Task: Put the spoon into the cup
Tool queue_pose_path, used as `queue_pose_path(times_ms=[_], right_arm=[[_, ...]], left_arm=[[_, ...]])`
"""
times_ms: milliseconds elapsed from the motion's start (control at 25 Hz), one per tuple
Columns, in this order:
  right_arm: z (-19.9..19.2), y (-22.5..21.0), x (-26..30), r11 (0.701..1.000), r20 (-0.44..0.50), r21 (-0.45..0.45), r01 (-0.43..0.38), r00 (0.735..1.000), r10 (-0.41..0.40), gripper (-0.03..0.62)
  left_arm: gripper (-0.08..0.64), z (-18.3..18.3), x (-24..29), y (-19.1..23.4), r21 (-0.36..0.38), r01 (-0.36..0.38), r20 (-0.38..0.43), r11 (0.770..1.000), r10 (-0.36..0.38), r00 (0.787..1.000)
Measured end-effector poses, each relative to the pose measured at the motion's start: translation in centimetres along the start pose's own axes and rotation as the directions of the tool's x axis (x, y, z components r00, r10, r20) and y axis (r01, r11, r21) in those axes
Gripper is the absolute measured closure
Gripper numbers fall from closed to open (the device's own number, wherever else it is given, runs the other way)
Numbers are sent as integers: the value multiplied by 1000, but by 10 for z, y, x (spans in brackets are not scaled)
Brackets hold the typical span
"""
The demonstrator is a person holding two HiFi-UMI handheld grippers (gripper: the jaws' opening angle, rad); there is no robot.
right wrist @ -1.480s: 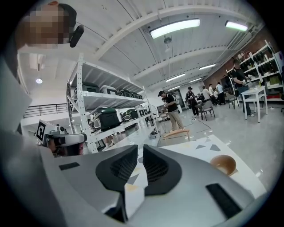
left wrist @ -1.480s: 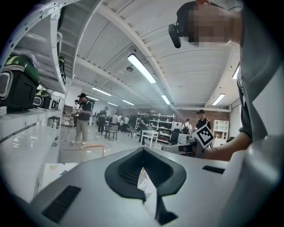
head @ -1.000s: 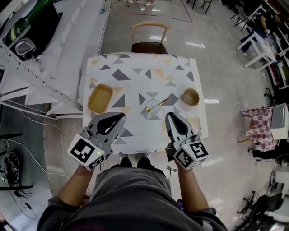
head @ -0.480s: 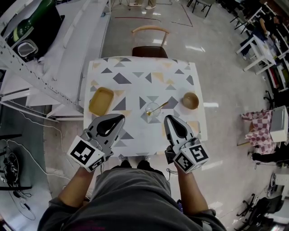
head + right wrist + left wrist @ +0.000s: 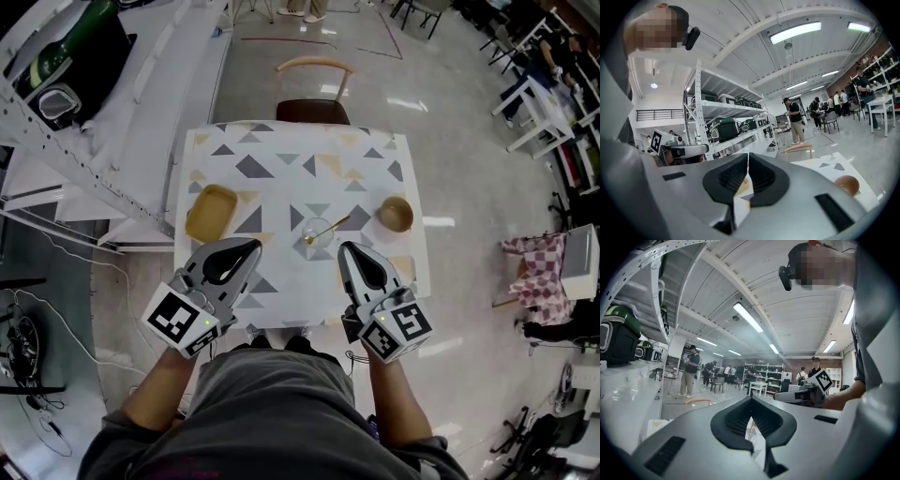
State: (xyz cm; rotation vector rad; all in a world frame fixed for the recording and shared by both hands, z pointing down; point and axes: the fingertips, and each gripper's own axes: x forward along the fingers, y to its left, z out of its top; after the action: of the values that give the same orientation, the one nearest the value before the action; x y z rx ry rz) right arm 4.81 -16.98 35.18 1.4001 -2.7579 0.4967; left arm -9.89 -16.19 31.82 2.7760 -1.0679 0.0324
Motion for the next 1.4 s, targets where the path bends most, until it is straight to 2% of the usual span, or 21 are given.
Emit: queue_pose_path(times_ms=[1400], right_arm=[[-8, -13, 3, 1000, -41, -2, -31, 999, 31, 572]], left_arm=[[546, -5, 16, -3, -6, -13, -14, 1000, 12, 1000]])
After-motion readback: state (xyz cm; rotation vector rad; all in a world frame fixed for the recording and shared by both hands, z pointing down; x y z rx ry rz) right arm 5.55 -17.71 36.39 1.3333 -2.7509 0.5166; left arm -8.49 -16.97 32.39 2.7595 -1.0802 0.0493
